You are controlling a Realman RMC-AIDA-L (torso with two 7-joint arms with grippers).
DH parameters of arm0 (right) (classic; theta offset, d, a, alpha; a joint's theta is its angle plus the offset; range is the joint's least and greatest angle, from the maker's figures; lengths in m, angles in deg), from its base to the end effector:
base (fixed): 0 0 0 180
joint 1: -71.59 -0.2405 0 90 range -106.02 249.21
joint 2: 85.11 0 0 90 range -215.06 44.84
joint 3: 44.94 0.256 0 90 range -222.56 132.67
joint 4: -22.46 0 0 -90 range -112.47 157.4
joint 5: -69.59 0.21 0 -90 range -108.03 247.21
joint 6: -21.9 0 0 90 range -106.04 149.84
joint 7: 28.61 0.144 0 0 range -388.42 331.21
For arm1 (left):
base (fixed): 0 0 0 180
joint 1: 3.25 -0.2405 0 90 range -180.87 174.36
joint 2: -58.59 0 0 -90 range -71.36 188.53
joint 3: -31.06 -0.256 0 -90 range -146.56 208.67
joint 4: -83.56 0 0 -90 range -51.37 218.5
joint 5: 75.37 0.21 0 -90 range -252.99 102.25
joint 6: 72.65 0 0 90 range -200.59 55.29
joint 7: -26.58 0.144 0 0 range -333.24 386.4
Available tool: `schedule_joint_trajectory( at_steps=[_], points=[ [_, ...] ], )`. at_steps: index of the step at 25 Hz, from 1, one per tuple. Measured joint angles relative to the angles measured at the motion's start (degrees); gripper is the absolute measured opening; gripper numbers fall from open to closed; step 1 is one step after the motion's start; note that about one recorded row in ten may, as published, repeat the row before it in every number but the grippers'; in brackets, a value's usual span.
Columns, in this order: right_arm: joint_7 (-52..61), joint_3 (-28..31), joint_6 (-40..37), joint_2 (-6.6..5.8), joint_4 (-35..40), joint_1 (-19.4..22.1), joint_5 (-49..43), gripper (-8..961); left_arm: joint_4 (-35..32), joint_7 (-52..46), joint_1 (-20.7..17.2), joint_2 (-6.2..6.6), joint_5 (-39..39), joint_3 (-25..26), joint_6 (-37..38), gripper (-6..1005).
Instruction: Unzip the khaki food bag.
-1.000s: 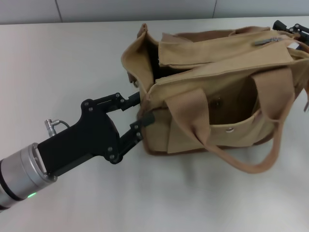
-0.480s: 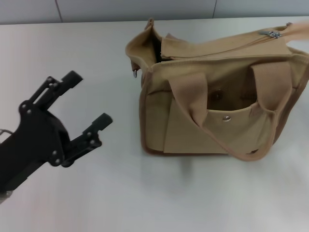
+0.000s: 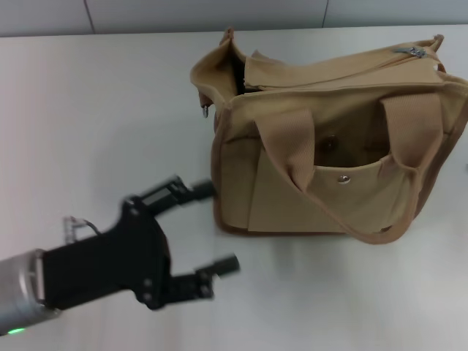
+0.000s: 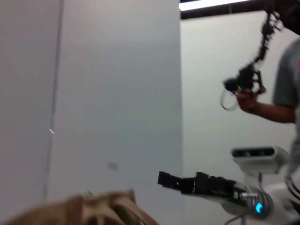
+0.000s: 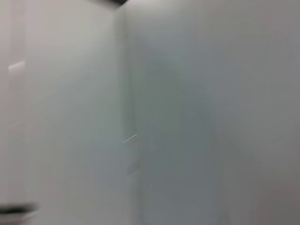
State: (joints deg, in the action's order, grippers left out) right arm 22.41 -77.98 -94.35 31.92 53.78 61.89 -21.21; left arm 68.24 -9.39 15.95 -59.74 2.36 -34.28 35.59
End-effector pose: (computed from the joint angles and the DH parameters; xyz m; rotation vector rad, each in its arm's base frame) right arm 0.3067 0.2035 0.0599 -2.2971 0.1905 1.2414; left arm -0.2579 0.2178 -0.0334 -2.5550 -0.0685 -1.3659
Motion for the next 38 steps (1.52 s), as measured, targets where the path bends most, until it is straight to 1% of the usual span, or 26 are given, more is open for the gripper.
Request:
schedule_joint_trajectory(
  at_steps=[1,2,4,6,7,10,12,15,38],
  points=[
    [0.0,0.0,0.0,0.0,0.0,0.0,0.0,824,0.0,-1.3,0.9,-0.06,2.3,-0.2,-1.1,835],
    [0.2,0.0,-1.4,-0.03,1.2,-0.3,-4.3,824,-0.1,-3.0,1.8,-0.11,4.9,-0.3,-2.4,835],
    [0.7,0.0,-2.9,-0.01,2.8,-1.1,-9.7,824,-0.1,-4.7,2.6,-0.15,6.8,-0.5,-3.6,835],
    [2.2,0.0,-3.0,0.34,3.8,-2.6,-14.8,824,-0.1,-5.2,2.8,-0.21,7.4,-0.5,-4.4,835],
    [2.2,0.0,-3.0,0.34,3.8,-2.6,-14.8,824,-0.1,-5.2,2.8,-0.23,7.4,-0.6,-4.6,835],
    [2.8,0.3,-1.8,0.98,4.0,-3.7,-17.7,823,-0.2,-5.1,2.7,-0.24,7.4,-0.6,-4.7,835],
    [2.8,0.3,-0.7,1.53,4.0,-3.9,-18.4,823,-0.2,-5.0,2.6,-0.28,7.4,-0.6,-4.7,835],
    [2.6,0.0,0.8,1.88,4.0,-4.4,-18.5,823,-0.2,-4.9,2.6,-0.35,7.4,-0.5,-4.8,835],
    [0.8,0.8,1.8,2.03,3.5,-4.8,-18.0,824,-0.3,-4.4,2.1,-0.25,7.1,0.6,-4.9,835]
  ],
)
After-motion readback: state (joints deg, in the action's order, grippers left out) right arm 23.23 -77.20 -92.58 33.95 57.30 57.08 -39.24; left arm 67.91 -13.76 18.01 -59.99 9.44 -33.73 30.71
